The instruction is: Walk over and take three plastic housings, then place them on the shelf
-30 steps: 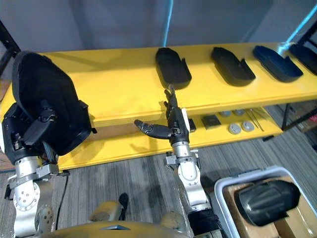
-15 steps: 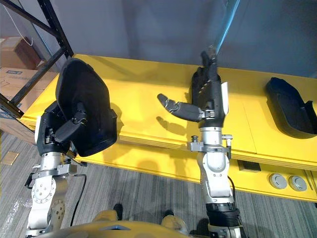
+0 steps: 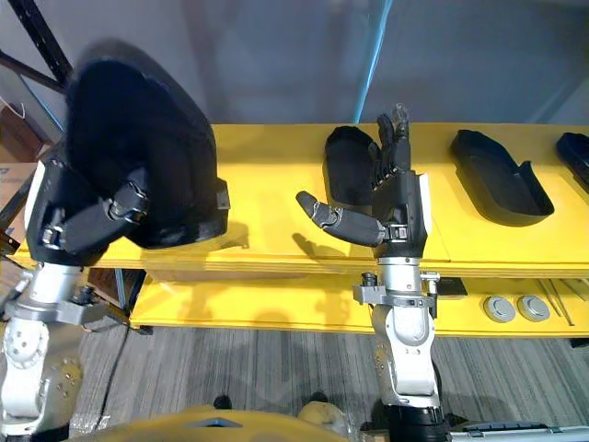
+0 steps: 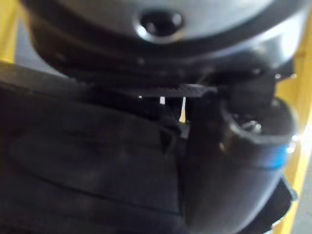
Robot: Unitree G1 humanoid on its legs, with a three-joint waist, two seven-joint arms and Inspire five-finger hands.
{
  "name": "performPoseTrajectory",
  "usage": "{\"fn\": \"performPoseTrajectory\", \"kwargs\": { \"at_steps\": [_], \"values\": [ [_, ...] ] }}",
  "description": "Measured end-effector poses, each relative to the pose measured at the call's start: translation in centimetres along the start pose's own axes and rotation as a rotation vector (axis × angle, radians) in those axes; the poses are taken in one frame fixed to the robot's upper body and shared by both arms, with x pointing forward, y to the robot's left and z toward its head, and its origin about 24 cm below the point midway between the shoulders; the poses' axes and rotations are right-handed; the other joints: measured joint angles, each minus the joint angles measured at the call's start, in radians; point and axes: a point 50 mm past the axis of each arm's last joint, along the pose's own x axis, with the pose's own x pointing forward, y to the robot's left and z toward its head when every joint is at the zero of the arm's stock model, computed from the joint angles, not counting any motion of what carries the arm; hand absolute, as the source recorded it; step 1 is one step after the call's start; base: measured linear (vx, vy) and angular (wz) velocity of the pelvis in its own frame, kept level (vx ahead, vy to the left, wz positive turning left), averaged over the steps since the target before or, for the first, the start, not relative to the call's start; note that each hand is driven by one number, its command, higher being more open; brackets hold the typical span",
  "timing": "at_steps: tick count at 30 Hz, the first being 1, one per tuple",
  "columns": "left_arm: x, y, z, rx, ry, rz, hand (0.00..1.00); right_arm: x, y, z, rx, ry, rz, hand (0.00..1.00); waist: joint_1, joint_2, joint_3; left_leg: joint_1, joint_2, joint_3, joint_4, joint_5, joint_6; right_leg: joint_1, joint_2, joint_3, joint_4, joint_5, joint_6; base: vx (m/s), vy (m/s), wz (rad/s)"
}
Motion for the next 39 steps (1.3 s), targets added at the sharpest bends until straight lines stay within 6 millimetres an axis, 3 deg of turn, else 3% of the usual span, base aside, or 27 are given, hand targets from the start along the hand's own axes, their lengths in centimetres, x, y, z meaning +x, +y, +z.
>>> {"fn": "performPoseTrajectory", "kwargs": {
  "at_steps": [2, 4, 7, 11, 15, 26, 33, 39],
  "values": [
    [1.0, 0.5, -0.1, -0.041, 0.017, -0.017, 0.0, 0.1, -0.2, -0.1, -0.018, 0.019, 0.035, 1.0, -0.006, 0.005, -0.004, 0.009, 0.0, 0.007, -0.009, 0.003, 0.0, 0.001, 0.001, 0.009, 0.0, 0.0, 0.0, -0.01, 0.004, -0.14],
    [2.2, 1.6, -1.4, -0.126, 0.086, -0.005, 0.0, 0.2, -0.5, -0.1, -0.044, 0.04, 0.068, 1.0, -0.012, 0.011, -0.009, 0.019, -0.001, 0.016, -0.02, 0.008, 0.001, -0.001, 0.001, 0.018, -0.001, 0.003, 0.002, -0.03, 0.006, -0.14],
    [3.1, 4.7, -4.9, -0.269, 0.25, 0.139, 0.0, 0.2, -0.5, -0.3, -0.05, 0.065, 0.099, 1.0, -0.032, 0.017, -0.012, 0.025, -0.001, 0.035, -0.027, 0.012, 0.002, -0.008, 0.004, 0.04, -0.007, 0.009, 0.002, -0.04, 0.006, -0.16],
    [2.2, 7.9, -8.9, -0.36, 0.421, 0.376, 0.0, 0.2, -0.2, -0.5, -0.021, 0.086, 0.138, 1.0, -0.058, 0.017, -0.012, 0.025, -0.005, 0.061, -0.041, 0.02, 0.005, -0.029, 0.004, 0.068, -0.017, 0.026, 0.004, -0.02, 0.014, -0.22],
    [0.3, 8.7, -11.4, -0.462, 0.526, 0.514, 0.0, 0.0, 0.0, -1.1, -0.012, 0.118, 0.164, 1.0, -0.087, 0.017, -0.012, 0.027, -0.01, 0.069, -0.05, 0.021, 0.007, -0.039, 0.002, 0.085, -0.015, 0.029, 0.007, 0.01, 0.018, -0.09],
    [1.2, 7.9, -12.1, -0.571, 0.522, 0.571, 0.0, -0.6, 1.2, -2.6, 0.055, 0.214, 0.253, 1.0, -0.102, 0.042, 0.034, 0.03, -0.014, 0.083, -0.053, 0.025, 0.013, -0.055, 0.0, 0.103, 0.003, 0.026, 0.006, -0.02, 0.006, -0.04],
    [1.9, 8.2, -11.9, -0.341, 0.568, 0.58, 0.0, -0.9, 1.7, -2.9, 0.068, 0.24, 0.266, 1.0, -0.113, 0.046, 0.039, 0.03, -0.014, 0.083, -0.052, 0.025, 0.013, -0.055, 0.0, 0.104, 0.004, 0.027, 0.006, 0.0, 0.0, 0.0],
    [3.7, 8.4, -10.8, -0.136, 0.555, 0.557, 0.0, -1.0, 2.2, -2.9, 0.079, 0.245, 0.291, 1.0, -0.117, 0.058, 0.076, 0.028, -0.014, 0.088, -0.048, 0.024, 0.013, -0.062, 0.0, 0.111, 0.008, 0.026, 0.006, -0.01, 0.001, -0.02]
  ]
}}
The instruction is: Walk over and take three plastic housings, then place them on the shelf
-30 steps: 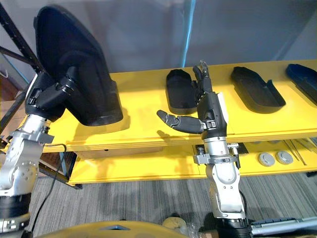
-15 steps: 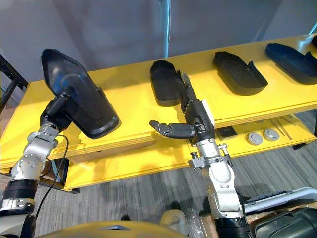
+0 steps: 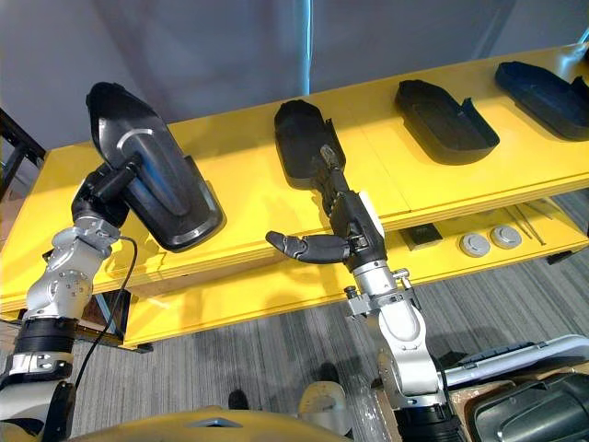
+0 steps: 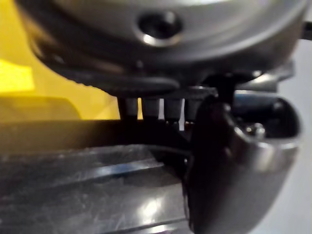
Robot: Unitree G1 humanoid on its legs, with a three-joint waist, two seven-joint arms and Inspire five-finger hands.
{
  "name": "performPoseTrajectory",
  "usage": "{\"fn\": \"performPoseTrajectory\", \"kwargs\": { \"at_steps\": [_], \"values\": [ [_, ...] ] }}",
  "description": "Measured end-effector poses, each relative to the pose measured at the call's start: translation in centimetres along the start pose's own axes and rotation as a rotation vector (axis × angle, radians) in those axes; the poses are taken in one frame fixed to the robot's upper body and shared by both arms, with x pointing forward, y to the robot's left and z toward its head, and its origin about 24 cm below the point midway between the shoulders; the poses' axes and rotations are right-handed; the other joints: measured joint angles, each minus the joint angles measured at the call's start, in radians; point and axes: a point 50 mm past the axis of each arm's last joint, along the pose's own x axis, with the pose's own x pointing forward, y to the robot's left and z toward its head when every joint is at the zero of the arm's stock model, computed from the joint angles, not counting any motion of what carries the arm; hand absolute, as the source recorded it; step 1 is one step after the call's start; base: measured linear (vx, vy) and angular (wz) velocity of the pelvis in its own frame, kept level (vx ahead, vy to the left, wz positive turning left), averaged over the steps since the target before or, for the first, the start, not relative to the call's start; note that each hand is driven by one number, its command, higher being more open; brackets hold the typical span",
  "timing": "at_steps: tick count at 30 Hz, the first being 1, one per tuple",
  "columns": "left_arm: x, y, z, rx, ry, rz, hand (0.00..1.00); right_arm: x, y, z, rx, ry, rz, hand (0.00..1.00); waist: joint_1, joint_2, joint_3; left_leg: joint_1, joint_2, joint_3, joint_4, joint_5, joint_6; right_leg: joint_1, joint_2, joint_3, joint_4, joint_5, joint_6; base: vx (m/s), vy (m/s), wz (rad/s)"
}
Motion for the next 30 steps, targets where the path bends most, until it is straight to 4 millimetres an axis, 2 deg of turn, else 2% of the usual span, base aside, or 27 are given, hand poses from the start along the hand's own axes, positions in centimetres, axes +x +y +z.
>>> {"fn": "performPoseTrajectory", "kwargs": {
  "at_steps": [4, 9, 12, 14, 15, 21, 26, 29, 30],
  "values": [
    [1.0, -0.6, 2.5, 0.169, -0.086, 0.033, 0.0, 0.1, 0.2, 0.2, -0.006, 0.007, 0.018, 1.0, -0.002, 0.004, 0.023, -0.004, 0.001, 0.01, 0.006, -0.001, 0.001, -0.014, 0.0, 0.012, 0.016, -0.001, -0.001, -0.02, 0.004, -0.07],
    [2.1, 0.3, 5.7, 0.319, -0.146, 0.092, 0.0, -0.1, 0.2, 0.3, 0.024, 0.003, 0.012, 1.0, -0.019, 0.004, 0.024, -0.003, 0.001, 0.02, 0.01, -0.003, 0.003, -0.029, 0.0, 0.021, 0.04, -0.011, -0.001, -0.01, 0.002, -0.06],
    [2.4, 1.5, 6.4, 0.351, -0.138, 0.151, 0.0, -0.5, 0.7, 0.7, 0.042, -0.009, 0.027, 1.0, -0.028, 0.009, 0.029, -0.004, 0.0, 0.03, 0.012, -0.004, 0.003, -0.052, 0.0, 0.037, 0.077, -0.027, -0.002, -0.03, -0.003, -0.08],
    [2.7, 1.6, 6.5, 0.345, -0.134, 0.164, 0.0, -0.5, 1.0, 0.7, 0.045, -0.009, 0.041, 1.0, -0.028, 0.01, 0.036, -0.004, -0.001, 0.034, 0.013, -0.004, 0.003, -0.059, -0.001, 0.043, 0.087, -0.03, -0.001, -0.03, -0.002, -0.08],
    [2.8, 1.5, 6.6, 0.343, -0.136, 0.17, 1.0, -0.5, 1.2, 0.6, 0.049, -0.007, 0.049, 1.0, -0.03, 0.011, 0.04, -0.004, -0.001, 0.035, 0.013, -0.004, 0.003, -0.06, -0.001, 0.043, 0.087, -0.03, -0.001, -0.04, -0.001, -0.05],
    [3.3, 1.4, 7.6, 0.348, -0.154, 0.193, 1.0, -0.6, 2.0, 0.7, 0.066, -0.006, 0.077, 1.0, -0.037, 0.017, 0.061, -0.023, -0.001, 0.045, 0.019, -0.002, 0.004, -0.095, -0.002, 0.05, 0.121, -0.042, -0.004, -0.03, -0.003, -0.02],
    [3.6, 2.2, 5.5, 0.353, -0.038, 0.229, 1.0, -0.5, 2.4, 1.3, 0.071, -0.033, 0.092, 1.0, -0.053, 0.013, 0.09, -0.03, -0.001, 0.048, 0.026, -0.002, 0.004, -0.117, -0.002, 0.06, 0.152, -0.051, -0.004, 0.0, -0.001, -0.02],
    [3.7, 2.0, 4.7, 0.319, 0.0, 0.224, 1.0, -0.5, 2.5, 1.3, 0.073, -0.035, 0.095, 1.0, -0.055, 0.011, 0.092, -0.038, 0.0, 0.048, 0.028, -0.002, 0.004, -0.127, -0.001, 0.062, 0.155, -0.051, -0.004, 0.0, -0.003, -0.01],
    [3.7, 1.8, 4.5, 0.315, 0.004, 0.226, 0.0, -0.5, 2.5, 1.3, 0.073, -0.035, 0.095, 1.0, -0.056, 0.011, 0.092, -0.038, 0.0, 0.048, 0.028, -0.002, 0.004, -0.127, -0.001, 0.063, 0.155, -0.051, -0.004, 0.0, 0.0, 0.0]
  ]
}}
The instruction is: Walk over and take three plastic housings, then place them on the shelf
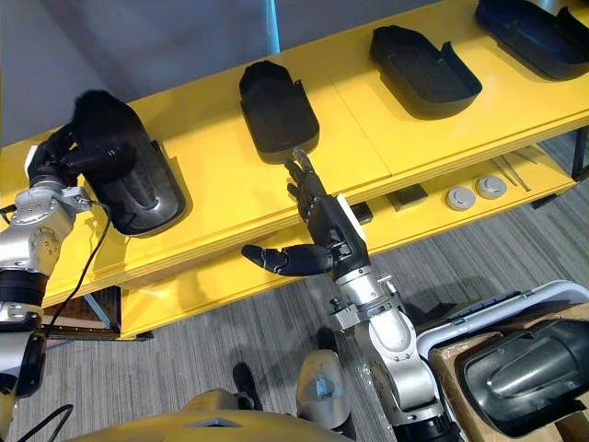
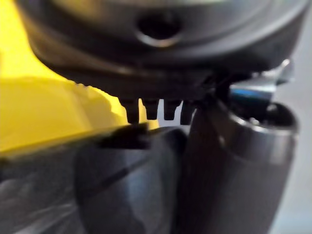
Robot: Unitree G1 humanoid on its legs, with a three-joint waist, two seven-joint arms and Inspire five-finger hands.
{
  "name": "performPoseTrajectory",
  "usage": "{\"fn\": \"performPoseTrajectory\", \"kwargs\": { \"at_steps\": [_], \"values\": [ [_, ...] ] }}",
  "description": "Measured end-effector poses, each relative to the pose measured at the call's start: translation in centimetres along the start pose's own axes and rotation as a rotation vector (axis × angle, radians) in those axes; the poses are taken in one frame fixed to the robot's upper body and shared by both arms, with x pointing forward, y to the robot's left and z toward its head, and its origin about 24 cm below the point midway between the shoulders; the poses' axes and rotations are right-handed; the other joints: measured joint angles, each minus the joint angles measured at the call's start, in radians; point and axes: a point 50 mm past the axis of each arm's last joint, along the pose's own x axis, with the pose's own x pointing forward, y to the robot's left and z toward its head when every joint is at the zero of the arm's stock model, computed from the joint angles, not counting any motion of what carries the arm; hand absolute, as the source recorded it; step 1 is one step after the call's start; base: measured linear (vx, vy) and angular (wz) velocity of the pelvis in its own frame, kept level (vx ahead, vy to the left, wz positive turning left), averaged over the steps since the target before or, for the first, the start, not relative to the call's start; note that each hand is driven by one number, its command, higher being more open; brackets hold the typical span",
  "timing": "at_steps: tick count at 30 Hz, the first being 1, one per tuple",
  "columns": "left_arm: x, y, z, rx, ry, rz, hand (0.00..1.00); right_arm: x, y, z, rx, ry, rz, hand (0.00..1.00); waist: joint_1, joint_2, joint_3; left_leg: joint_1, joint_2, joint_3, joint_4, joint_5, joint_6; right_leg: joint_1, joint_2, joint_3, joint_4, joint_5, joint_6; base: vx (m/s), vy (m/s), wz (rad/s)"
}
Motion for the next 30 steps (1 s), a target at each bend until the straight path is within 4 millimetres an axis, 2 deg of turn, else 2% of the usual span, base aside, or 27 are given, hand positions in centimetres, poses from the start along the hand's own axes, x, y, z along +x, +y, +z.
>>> {"fn": "performPoseTrajectory", "kwargs": {
  "at_steps": [7, 8, 15, 18, 21, 23, 24, 26, 27, 30],
  "values": [
    [-0.1, -0.5, -0.8, -0.058, 0.032, 0.043, 0.0, -0.2, 0.2, -0.3, 0.011, 0.013, -0.005, 1.0, -0.002, -0.009, 0.011, 0.001, 0.0, 0.001, 0.006, 0.0, 0.0, 0.0, 0.0, 0.002, 0.005, 0.0, 0.0, -0.01, -0.001, 0.0],
    [-0.1, -0.5, -0.9, -0.058, 0.034, 0.048, 1.0, -0.3, 0.3, -0.3, 0.014, 0.016, -0.004, 1.0, -0.002, -0.011, 0.013, 0.001, 0.0, 0.001, 0.007, 0.0, 0.0, 0.0, 0.0, 0.003, 0.006, 0.0, 0.0, -0.03, -0.007, -0.01],
    [-0.2, -0.8, -1.8, -0.072, 0.064, 0.084, 1.0, -0.4, 0.6, -0.5, 0.025, 0.024, 0.005, 1.0, -0.002, -0.013, 0.03, -0.001, 0.001, 0.006, 0.019, -0.003, 0.001, 0.0, -0.002, 0.003, 0.013, -0.002, -0.001, 0.0, -0.001, 0.0],
    [-0.2, -0.7, -1.5, -0.078, 0.038, 0.108, 1.0, -0.4, 0.6, -0.5, 0.023, 0.024, 0.004, 1.0, -0.004, -0.012, 0.031, -0.002, 0.001, 0.008, 0.019, -0.003, 0.001, -0.001, -0.001, 0.003, 0.012, -0.001, -0.001, 0.0, 0.0, 0.0],
    [-0.1, -0.2, -0.3, -0.073, -0.034, 0.168, 1.0, -0.4, 0.6, -0.4, 0.022, 0.02, 0.002, 1.0, -0.004, -0.012, 0.03, -0.002, 0.001, 0.007, 0.018, -0.003, 0.001, -0.001, -0.001, 0.002, 0.011, 0.0, 0.0, 0.0, -0.002, 0.01],
    [0.0, 0.3, 1.3, -0.079, -0.109, 0.206, 1.0, -0.4, 0.6, -0.4, 0.022, 0.015, 0.001, 1.0, -0.002, -0.012, 0.03, -0.001, 0.001, 0.002, 0.017, -0.003, 0.001, 0.002, -0.001, 0.0, 0.01, 0.0, 0.0, 0.01, -0.006, 0.06],
    [-0.1, 0.7, 3.4, -0.09, -0.196, 0.225, 1.0, -0.3, 0.6, -0.4, 0.023, 0.007, -0.003, 1.0, -0.001, -0.012, 0.03, -0.001, 0.001, -0.003, 0.017, -0.003, 0.001, 0.007, -0.001, -0.005, 0.006, 0.001, 0.0, 0.01, -0.007, 0.08],
    [-0.3, 1.0, 5.7, -0.065, -0.301, 0.228, 1.0, -0.3, 0.6, -0.3, 0.021, -0.005, -0.009, 1.0, 0.0, -0.012, 0.028, 0.001, 0.002, -0.01, 0.016, -0.003, 0.001, 0.018, -0.002, -0.013, -0.004, 0.003, 0.002, 0.01, -0.003, 0.1],
    [-0.9, 1.3, 8.2, -0.065, -0.417, 0.217, 1.0, -0.3, 0.5, -0.1, 0.017, -0.022, -0.012, 1.0, 0.003, -0.013, 0.026, 0.002, 0.001, -0.013, 0.014, -0.003, 0.001, 0.022, -0.002, -0.016, -0.007, 0.003, 0.002, 0.01, 0.001, 0.09],
    [-1.7, 0.9, 11.3, -0.054, -0.567, 0.196, 1.0, -0.3, 0.2, 0.1, 0.006, -0.035, -0.035, 1.0, 0.018, -0.011, 0.024, 0.014, 0.002, -0.02, 0.009, -0.003, 0.001, 0.042, -0.002, -0.025, -0.022, 0.006, 0.003, 0.01, 0.004, 0.06]
  ]
}}
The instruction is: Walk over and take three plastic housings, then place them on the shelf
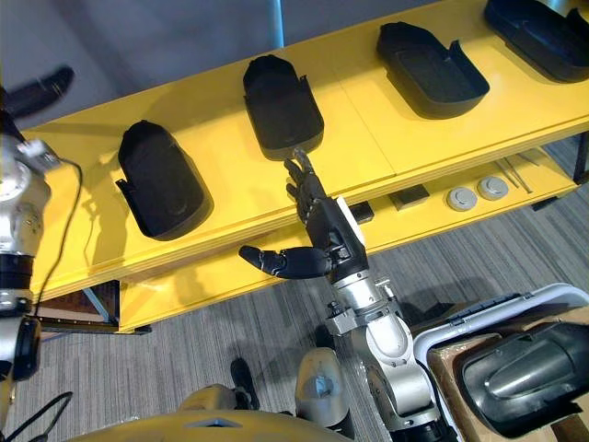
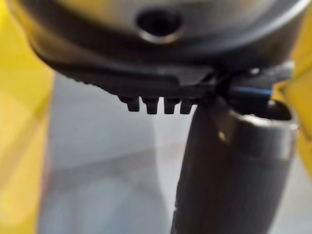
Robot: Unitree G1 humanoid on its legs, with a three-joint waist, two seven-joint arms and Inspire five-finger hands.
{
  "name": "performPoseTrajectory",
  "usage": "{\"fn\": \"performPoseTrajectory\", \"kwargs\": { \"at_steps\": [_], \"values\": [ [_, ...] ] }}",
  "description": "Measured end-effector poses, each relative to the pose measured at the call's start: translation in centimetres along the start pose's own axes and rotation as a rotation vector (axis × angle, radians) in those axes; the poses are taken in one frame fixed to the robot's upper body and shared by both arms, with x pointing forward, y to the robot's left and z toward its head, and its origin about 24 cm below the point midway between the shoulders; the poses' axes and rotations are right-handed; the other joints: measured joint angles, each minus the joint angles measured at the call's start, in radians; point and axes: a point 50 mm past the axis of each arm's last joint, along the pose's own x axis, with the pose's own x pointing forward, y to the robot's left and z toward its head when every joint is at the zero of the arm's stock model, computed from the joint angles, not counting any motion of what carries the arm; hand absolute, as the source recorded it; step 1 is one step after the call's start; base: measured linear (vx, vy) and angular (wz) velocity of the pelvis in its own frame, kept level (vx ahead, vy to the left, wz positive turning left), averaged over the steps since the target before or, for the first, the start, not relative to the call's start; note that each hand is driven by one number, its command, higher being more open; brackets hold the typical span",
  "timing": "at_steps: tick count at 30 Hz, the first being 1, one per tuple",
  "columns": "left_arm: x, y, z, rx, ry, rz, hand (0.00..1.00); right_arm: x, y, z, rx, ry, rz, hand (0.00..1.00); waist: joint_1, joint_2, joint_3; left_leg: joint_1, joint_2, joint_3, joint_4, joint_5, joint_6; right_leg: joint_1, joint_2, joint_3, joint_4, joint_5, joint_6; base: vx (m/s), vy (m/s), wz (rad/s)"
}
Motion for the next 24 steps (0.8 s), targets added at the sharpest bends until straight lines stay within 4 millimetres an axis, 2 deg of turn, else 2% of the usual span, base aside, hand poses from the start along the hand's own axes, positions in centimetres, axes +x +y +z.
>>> {"fn": "performPoseTrajectory", "kwargs": {
  "at_steps": [3, 6, 7, 9, 11, 12, 14, 16, 17, 18, 24],
  "values": [
    [0.0, -0.4, 0.9, -0.003, -0.068, -0.03, 1.0, 0.1, -0.5, 0.0, -0.031, 0.001, -0.027, 1.0, 0.008, 0.009, -0.056, 0.006, 0.0, -0.009, -0.015, 0.0, 0.0, 0.024, 0.0, -0.014, -0.038, 0.011, 0.003, 0.04, 0.022, 0.08],
    [-0.3, -0.4, 1.3, -0.027, -0.117, -0.042, 1.0, 1.1, -1.0, 0.6, -0.049, -0.047, -0.064, 1.0, 0.013, 0.002, -0.082, 0.026, -0.001, -0.018, -0.025, 0.001, 0.0, 0.062, 0.0, -0.028, -0.069, 0.019, 0.005, 0.03, 0.018, 0.1],
    [-1.0, -0.1, 1.6, -0.043, -0.151, -0.05, 1.0, 1.7, -1.3, 0.8, -0.056, -0.068, -0.082, 1.0, 0.015, -0.003, -0.095, 0.026, -0.001, -0.024, -0.026, 0.001, 0.0, 0.067, 0.001, -0.033, -0.081, 0.023, 0.005, 0.01, 0.006, 0.13],
    [-2.8, 0.0, 1.7, -0.084, -0.203, -0.08, 1.0, 2.1, -1.8, 1.3, -0.068, -0.093, -0.126, 1.0, 0.027, -0.005, -0.108, 0.029, -0.001, -0.036, -0.028, 0.001, 0.0, 0.086, 0.0, -0.047, -0.1, 0.029, 0.007, 0.02, 0.0, 0.16],
    [-6.5, 1.0, 1.1, -0.177, -0.24, -0.083, 1.0, 2.2, -2.8, 1.6, -0.086, -0.109, -0.198, 1.0, 0.05, -0.007, -0.134, 0.033, -0.001, -0.057, -0.031, 0.001, 0.0, 0.113, 0.0, -0.07, -0.125, 0.033, 0.007, 0.03, -0.003, 0.25],
    [-7.5, 1.3, 0.8, -0.202, -0.241, -0.076, 1.0, 2.2, -3.1, 1.6, -0.09, -0.111, -0.216, 1.0, 0.056, -0.007, -0.14, 0.035, 0.0, -0.062, -0.033, 0.001, 0.0, 0.12, 0.0, -0.077, -0.129, 0.033, 0.007, 0.04, -0.006, 0.3],
    [-11.7, 3.0, -0.1, -0.246, -0.23, -0.034, 1.0, 1.8, -4.4, 1.6, -0.106, -0.113, -0.287, 1.0, 0.079, -0.016, -0.159, 0.04, 0.0, -0.093, -0.037, 0.003, -0.003, 0.158, 0.0, -0.114, -0.16, 0.035, 0.008, 0.04, -0.013, 0.4],
    [-14.7, 4.5, -0.5, -0.258, -0.199, 0.003, 1.0, 1.5, -5.2, 1.8, -0.108, -0.123, -0.337, 1.0, 0.102, -0.026, -0.168, 0.043, 0.0, -0.113, -0.04, 0.005, -0.006, 0.182, 0.001, -0.138, -0.178, 0.037, 0.008, 0.01, -0.018, 0.35],
    [-15.5, 5.0, -0.6, -0.258, -0.19, 0.012, 1.0, 1.4, -5.4, 1.9, -0.107, -0.127, -0.353, 1.0, 0.111, -0.031, -0.17, 0.045, 0.0, -0.119, -0.041, 0.005, -0.007, 0.19, 0.001, -0.148, -0.183, 0.037, 0.008, 0.01, -0.014, 0.2],
    [-19.4, 6.9, 0.5, -0.269, -0.242, -0.017, 1.0, 0.6, -6.5, 2.1, -0.095, -0.154, -0.428, 1.0, 0.174, -0.12, -0.205, 0.036, -0.001, -0.158, -0.045, 0.009, -0.013, 0.218, 0.0, -0.198, -0.207, 0.037, 0.008, 0.0, -0.005, 0.08],
    [-19.6, 6.9, 0.3, -0.275, -0.229, -0.004, 1.0, 0.4, -6.5, 1.9, -0.092, -0.144, -0.429, 1.0, 0.174, -0.124, -0.203, 0.035, -0.002, -0.162, -0.043, 0.009, -0.013, 0.219, -0.001, -0.202, -0.205, 0.037, 0.008, 0.0, 0.0, 0.01]
  ]
}}
